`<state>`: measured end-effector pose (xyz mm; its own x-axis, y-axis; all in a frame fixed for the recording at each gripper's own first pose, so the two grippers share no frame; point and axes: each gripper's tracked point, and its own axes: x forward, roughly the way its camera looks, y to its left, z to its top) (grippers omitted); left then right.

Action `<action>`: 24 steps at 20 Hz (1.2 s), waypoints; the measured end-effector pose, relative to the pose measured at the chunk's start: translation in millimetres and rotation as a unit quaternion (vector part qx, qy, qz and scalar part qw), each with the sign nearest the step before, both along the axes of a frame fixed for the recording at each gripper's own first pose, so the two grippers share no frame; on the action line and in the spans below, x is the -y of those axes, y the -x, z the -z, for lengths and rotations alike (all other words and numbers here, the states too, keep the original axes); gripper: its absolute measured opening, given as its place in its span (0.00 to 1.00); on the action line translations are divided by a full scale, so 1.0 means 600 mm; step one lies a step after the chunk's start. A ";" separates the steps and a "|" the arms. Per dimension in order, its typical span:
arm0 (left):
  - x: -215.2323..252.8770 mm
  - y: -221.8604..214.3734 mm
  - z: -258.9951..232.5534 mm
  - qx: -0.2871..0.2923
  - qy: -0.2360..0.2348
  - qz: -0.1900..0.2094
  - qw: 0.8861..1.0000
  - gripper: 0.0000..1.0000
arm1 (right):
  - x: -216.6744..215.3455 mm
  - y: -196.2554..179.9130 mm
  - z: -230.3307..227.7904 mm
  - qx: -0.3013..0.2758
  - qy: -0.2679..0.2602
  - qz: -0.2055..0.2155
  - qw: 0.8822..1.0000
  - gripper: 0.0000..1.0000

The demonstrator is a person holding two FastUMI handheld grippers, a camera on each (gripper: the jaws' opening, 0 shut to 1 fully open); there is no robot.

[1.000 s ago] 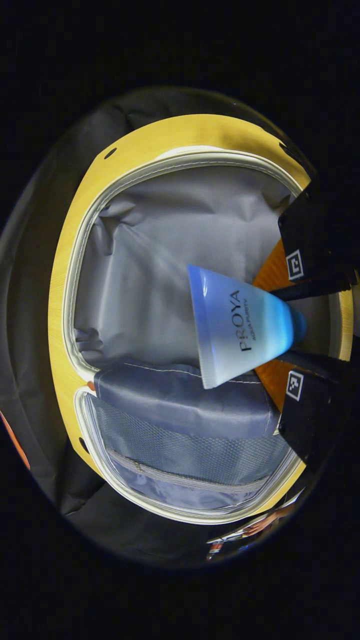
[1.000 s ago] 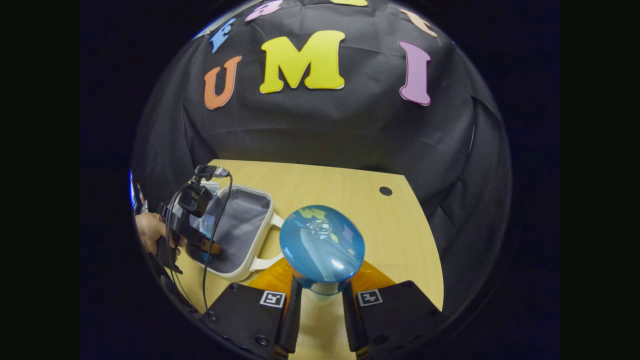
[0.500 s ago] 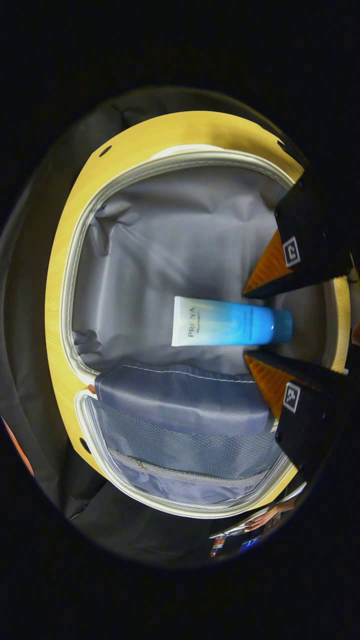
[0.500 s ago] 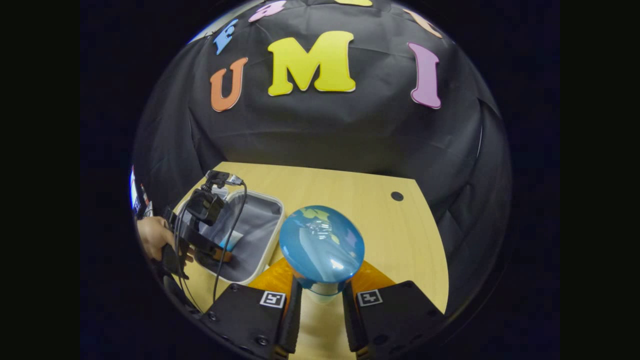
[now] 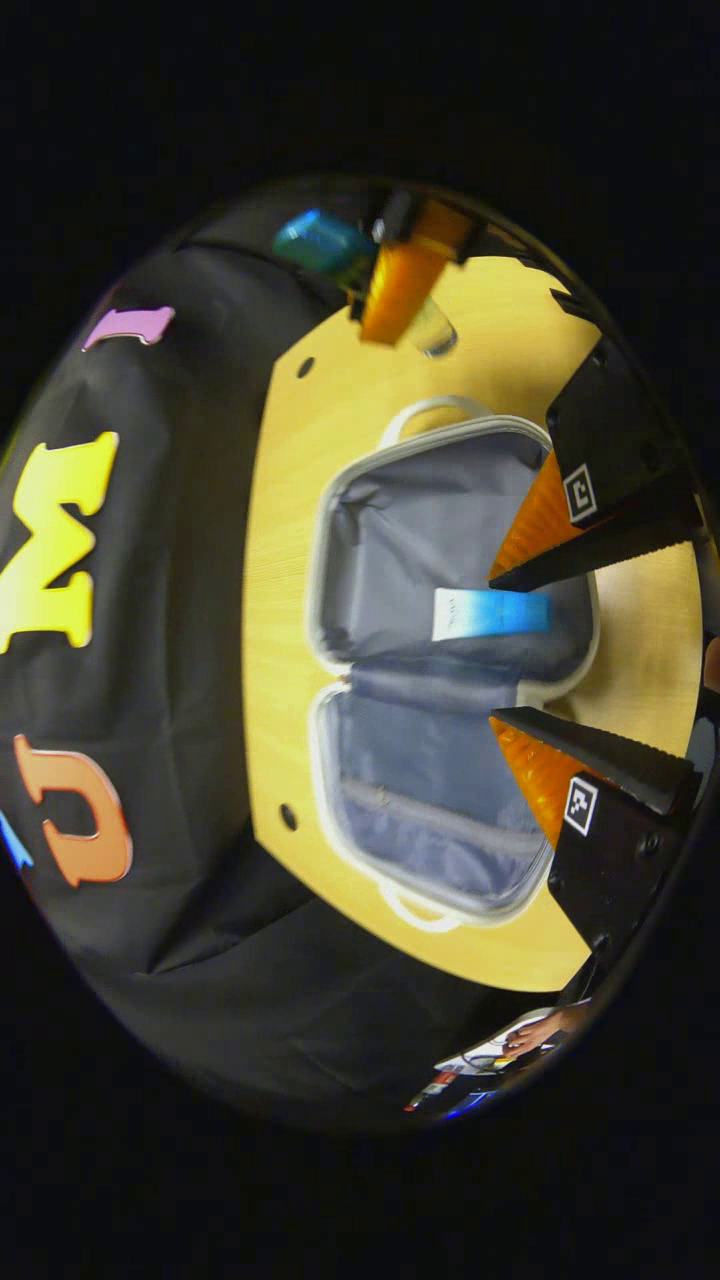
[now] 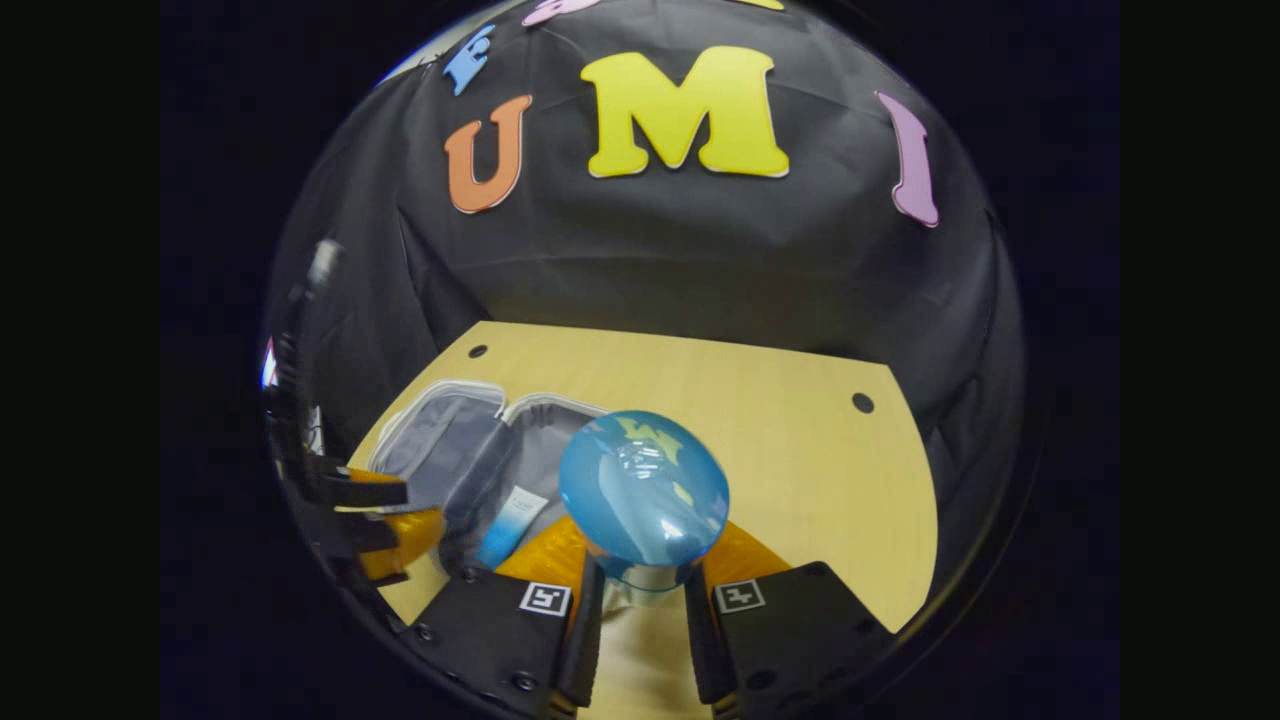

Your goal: First open the suitcase, pack the skin care products into it, and then close the suitcase.

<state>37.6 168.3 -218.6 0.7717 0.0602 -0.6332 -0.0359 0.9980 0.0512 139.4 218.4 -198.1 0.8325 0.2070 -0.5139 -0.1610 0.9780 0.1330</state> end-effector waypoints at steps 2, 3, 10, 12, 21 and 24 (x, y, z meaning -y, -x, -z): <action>-0.031 0.019 -0.100 0.087 -0.034 0.004 0.996 0.77 | -0.041 -0.007 0.024 -0.018 -0.002 -0.008 1.000 0.35; -0.039 0.023 -0.141 0.125 -0.047 0.010 0.991 0.77 | -0.062 -0.008 0.037 -0.028 -0.005 -0.011 1.000 0.35; -0.076 0.059 -0.313 0.292 -0.026 0.004 0.956 0.79 | -0.142 0.014 0.156 -0.132 0.001 0.000 0.991 0.36; -0.084 0.059 -0.342 0.316 -0.034 0.010 0.948 0.79 | -0.145 0.024 0.176 -0.158 0.006 0.011 0.987 0.35; -0.130 0.069 -0.335 0.301 -0.006 -0.023 0.953 0.80 | -0.158 -0.009 0.223 -0.233 -0.004 0.065 0.970 0.35; -0.150 0.069 -0.312 0.283 0.007 -0.039 0.958 0.80 | -0.168 -0.034 0.249 -0.266 -0.011 0.084 0.960 0.35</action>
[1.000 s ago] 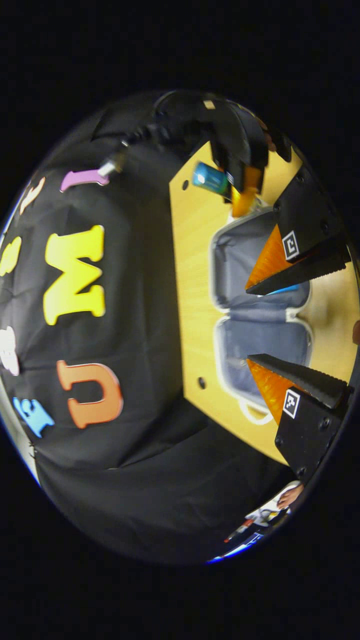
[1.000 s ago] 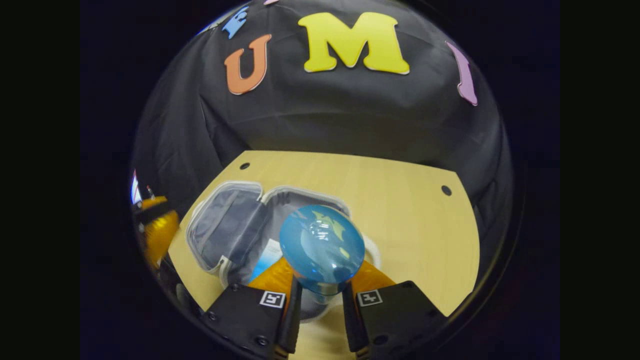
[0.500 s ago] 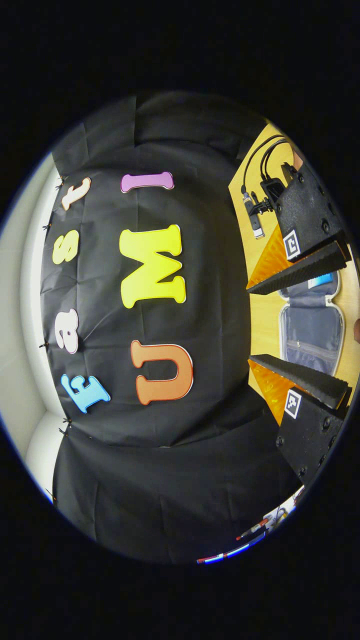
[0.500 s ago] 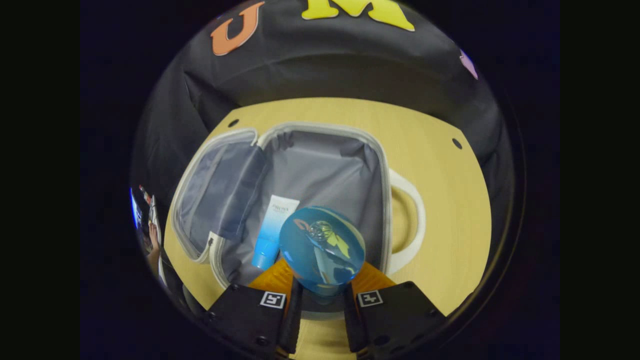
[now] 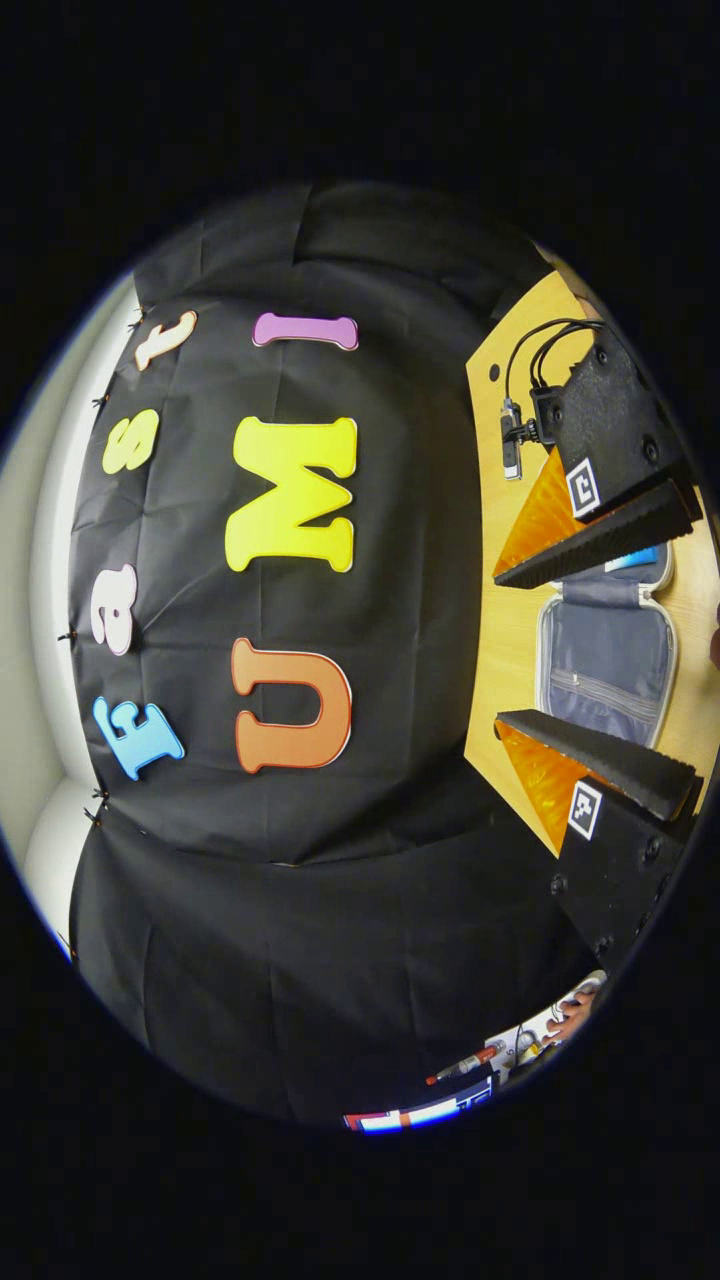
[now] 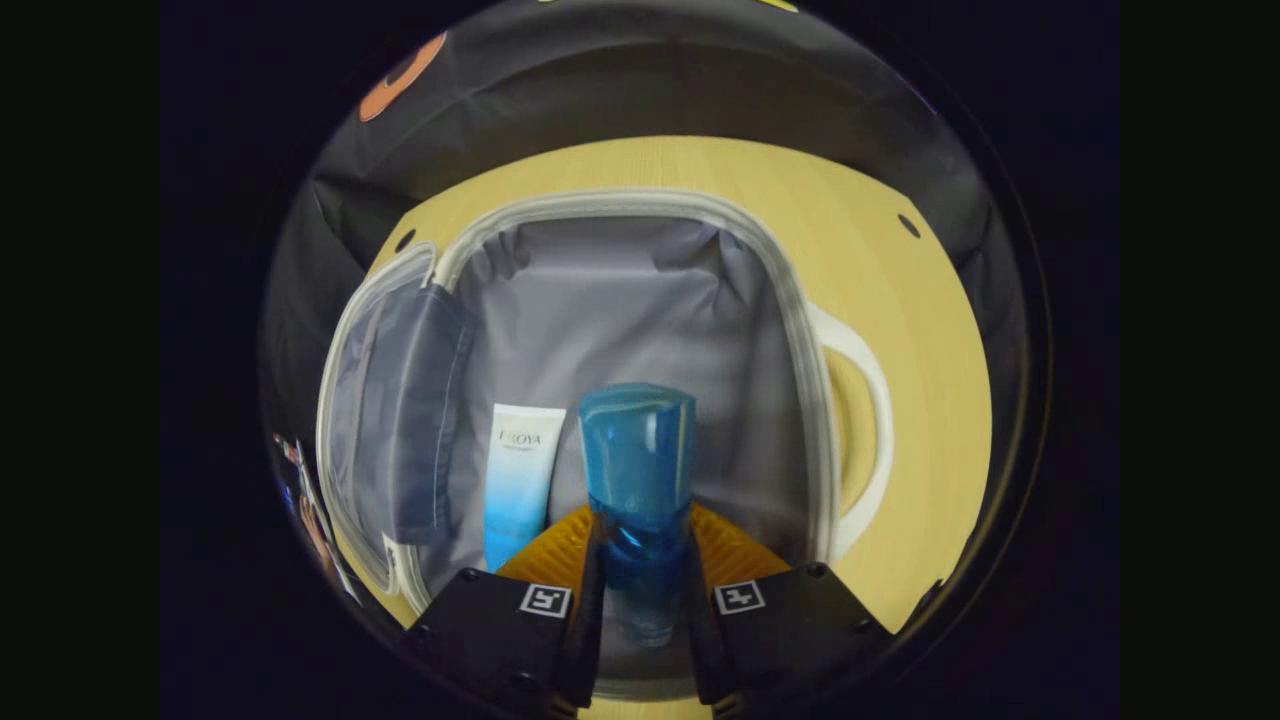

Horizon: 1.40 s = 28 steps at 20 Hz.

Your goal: First open the suitcase, pack the skin care products into it, and then close the suitcase.

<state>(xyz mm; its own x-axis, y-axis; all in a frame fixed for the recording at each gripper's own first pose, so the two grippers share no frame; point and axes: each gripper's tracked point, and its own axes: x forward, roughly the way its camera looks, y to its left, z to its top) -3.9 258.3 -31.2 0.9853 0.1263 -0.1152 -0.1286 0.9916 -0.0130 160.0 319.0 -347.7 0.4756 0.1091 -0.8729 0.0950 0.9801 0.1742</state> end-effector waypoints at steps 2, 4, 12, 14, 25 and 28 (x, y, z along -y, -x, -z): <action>-0.008 0.001 0.009 -0.007 0.005 -0.004 1.000 0.81 | -0.006 -0.008 0.006 -0.004 0.002 -0.004 1.000 0.35; -0.017 -0.001 0.016 -0.015 0.011 -0.007 1.000 0.82 | -0.008 -0.010 0.007 -0.008 0.000 0.004 1.000 0.36; -0.061 -0.006 0.041 -0.028 0.033 -0.025 0.999 0.90 | -0.007 -0.009 -0.004 -0.016 -0.018 0.021 0.999 0.42; -0.086 -0.007 0.065 -0.041 0.035 -0.034 0.998 0.98 | -0.006 -0.009 -0.037 0.011 -0.021 0.013 1.000 0.54; -0.325 -0.062 0.285 -0.117 0.206 -0.089 0.967 1.00 | 0.130 0.081 -0.380 0.302 0.048 -0.056 0.950 0.82; -0.360 -0.085 0.351 -0.149 0.222 -0.089 0.959 0.98 | 0.204 0.135 -0.451 0.363 0.089 -0.032 0.927 0.78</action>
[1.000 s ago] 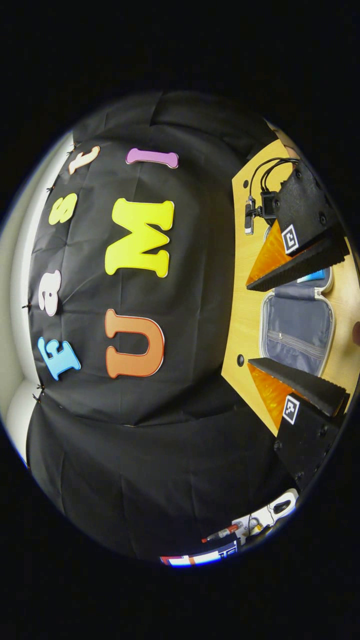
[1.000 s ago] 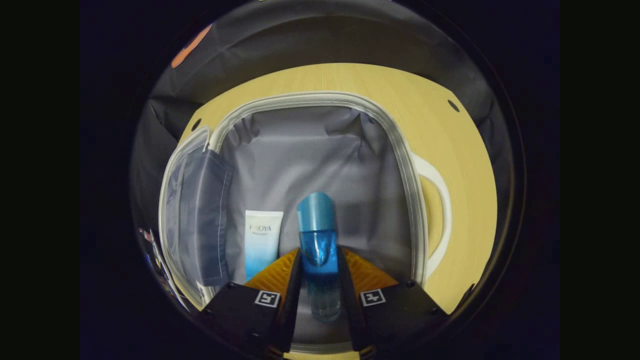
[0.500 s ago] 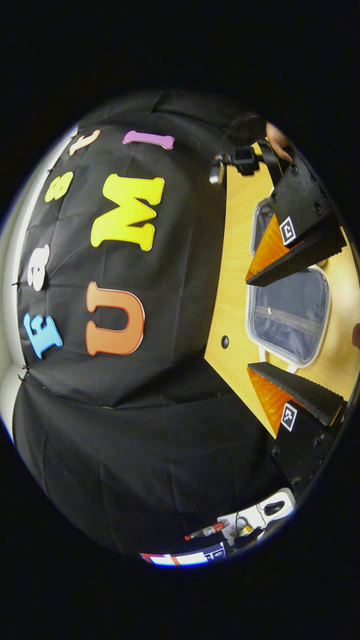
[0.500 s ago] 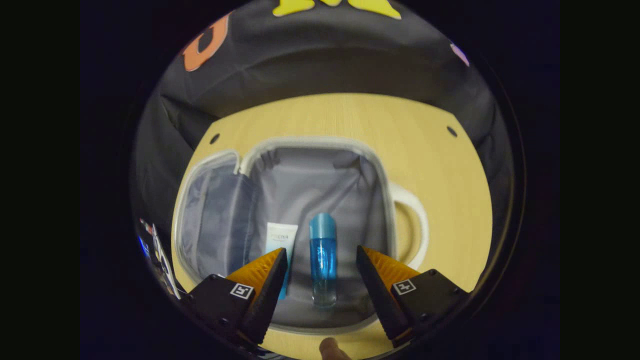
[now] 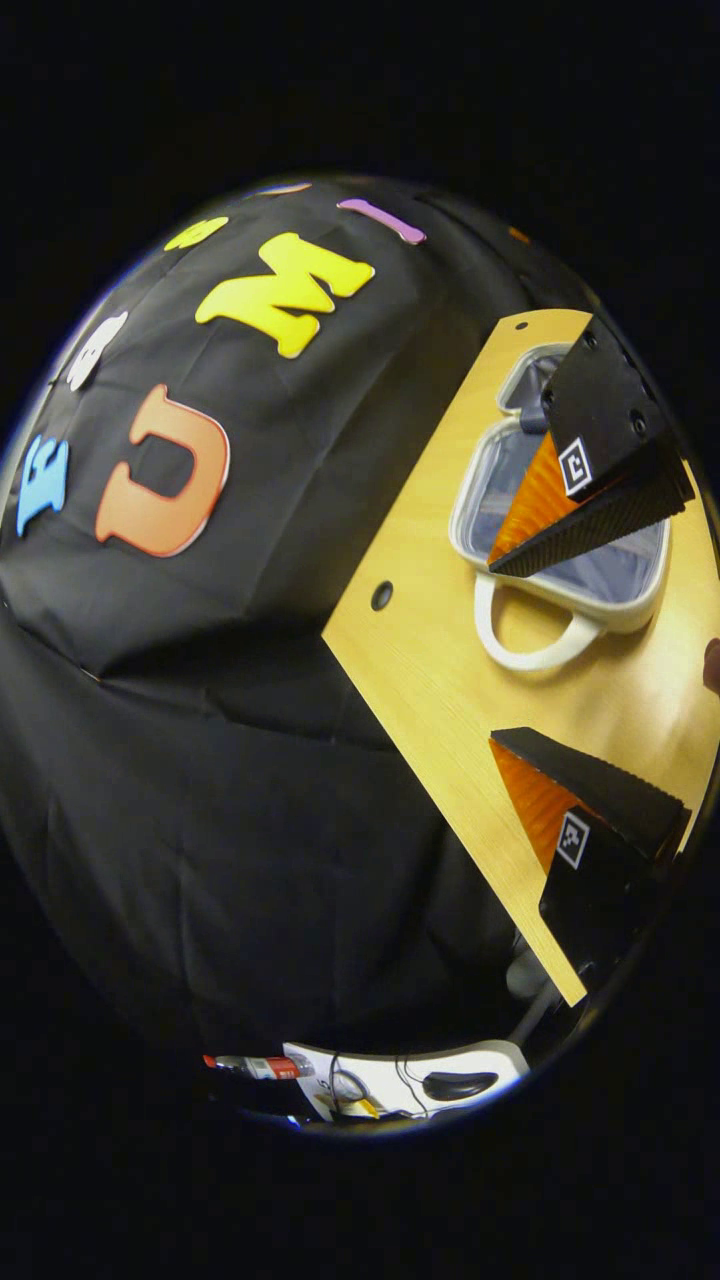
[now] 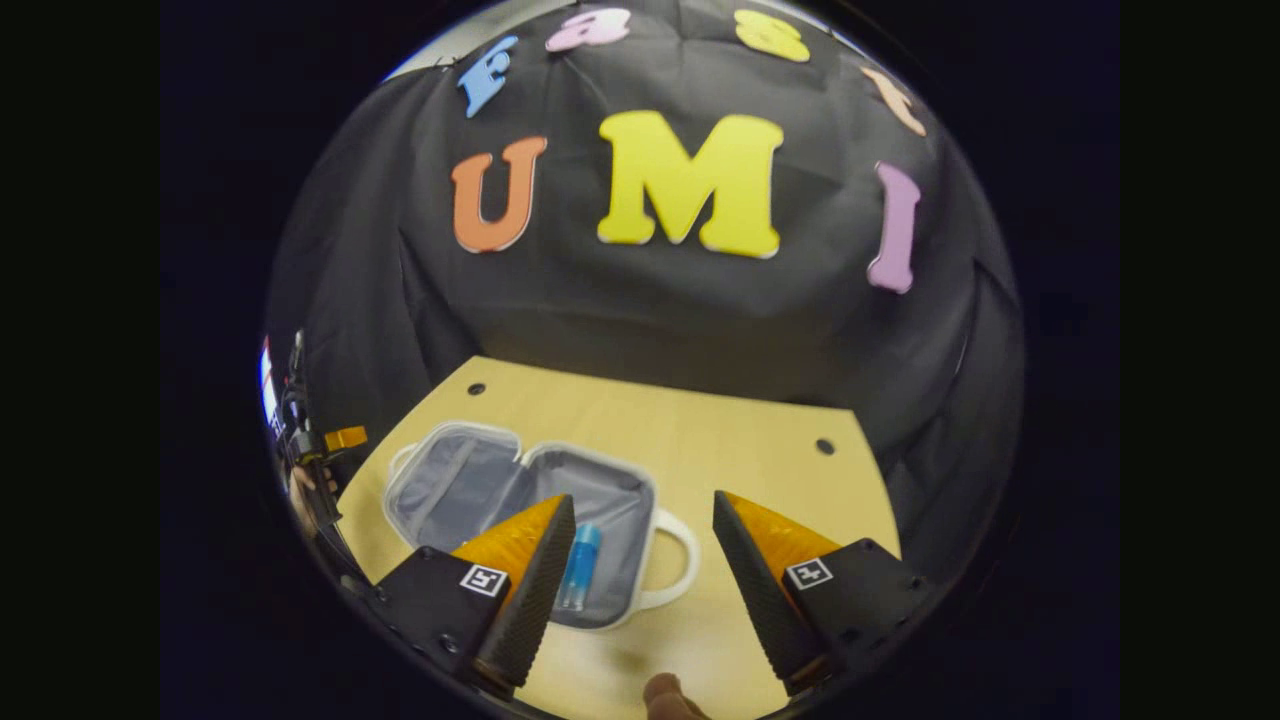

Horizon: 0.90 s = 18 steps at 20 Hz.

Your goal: First open the suitcase, pack the skin care products into it, and then close the suitcase.

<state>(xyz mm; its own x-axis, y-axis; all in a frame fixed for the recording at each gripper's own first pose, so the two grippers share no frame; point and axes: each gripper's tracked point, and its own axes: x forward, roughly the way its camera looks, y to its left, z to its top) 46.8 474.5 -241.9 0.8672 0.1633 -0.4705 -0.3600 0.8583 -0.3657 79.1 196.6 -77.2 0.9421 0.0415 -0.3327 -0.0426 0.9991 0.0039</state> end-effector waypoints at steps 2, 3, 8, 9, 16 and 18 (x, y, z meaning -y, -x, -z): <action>-0.009 -0.015 0.034 -0.016 0.037 0.006 0.999 0.98 | 0.037 0.035 -0.038 0.032 0.002 0.023 0.999 0.78; -0.004 -0.022 0.048 -0.020 0.064 0.010 0.998 0.98 | 0.052 0.051 -0.055 0.045 0.000 0.031 0.999 0.78; -0.008 -0.068 0.086 -0.012 0.106 0.005 0.994 0.80 | 0.119 0.104 -0.097 0.091 0.034 0.071 0.993 0.78; 0.000 -0.075 0.097 -0.016 0.118 0.008 0.993 0.78 | 0.131 0.114 -0.097 0.092 0.040 0.078 0.992 0.78; 0.044 -0.102 0.136 -0.005 0.259 -0.009 0.966 0.58 | 0.207 0.151 -0.110 0.095 0.018 0.119 0.988 0.80; 0.039 -0.101 0.138 -0.004 0.269 -0.027 0.963 0.20 | 0.223 0.154 -0.115 0.099 0.012 0.128 0.987 0.81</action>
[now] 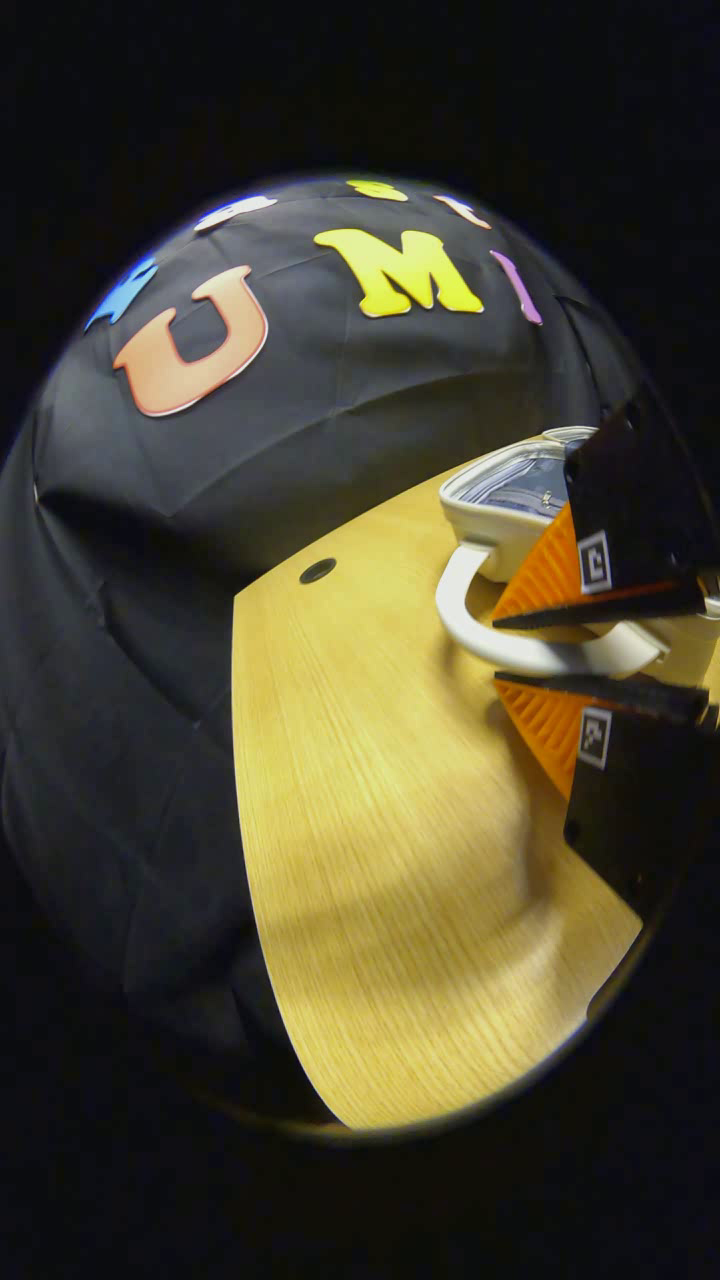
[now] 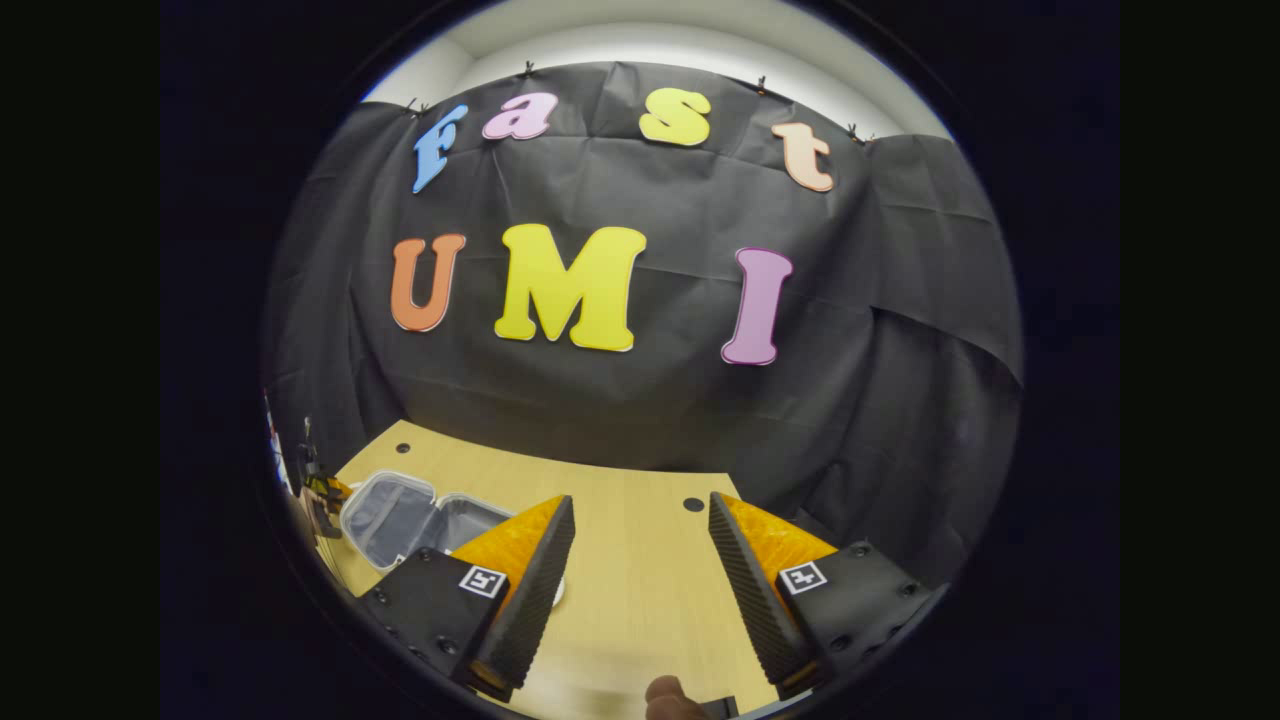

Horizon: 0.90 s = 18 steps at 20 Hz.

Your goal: First open the suitcase, pack the skin care products into it, and then close the suitcase.

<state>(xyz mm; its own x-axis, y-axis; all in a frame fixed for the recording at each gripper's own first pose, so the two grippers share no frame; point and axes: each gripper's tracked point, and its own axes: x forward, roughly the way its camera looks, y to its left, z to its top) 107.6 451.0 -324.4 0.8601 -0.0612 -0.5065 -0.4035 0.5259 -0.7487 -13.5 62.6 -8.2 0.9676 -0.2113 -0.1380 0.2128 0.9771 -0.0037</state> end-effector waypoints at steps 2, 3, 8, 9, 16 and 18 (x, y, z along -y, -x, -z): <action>0.003 0.008 -0.013 0.004 0.002 0.001 1.000 0.16 | 0.016 0.003 -0.001 0.003 -0.008 0.004 1.000 0.81; 0.006 0.007 -0.021 0.004 -0.004 0.001 1.000 0.14 | 0.022 0.002 -0.001 0.004 -0.011 0.005 1.000 0.81; 0.012 0.008 -0.116 0.020 -0.068 0.011 0.997 0.07 | 0.049 -0.001 -0.015 0.020 -0.012 -0.003 1.000 0.80; 0.017 0.003 -0.143 0.029 -0.087 0.015 0.996 0.06 | 0.053 -0.001 -0.015 0.023 -0.013 -0.007 1.000 0.80; 0.094 -0.012 -0.312 0.061 -0.227 0.053 0.970 0.04 | 0.104 0.000 -0.008 0.035 -0.017 -0.026 0.999 0.81; 0.135 -0.015 -0.351 0.063 -0.263 0.059 0.961 0.04 | 0.115 0.005 -0.003 0.034 -0.020 -0.035 0.999 0.80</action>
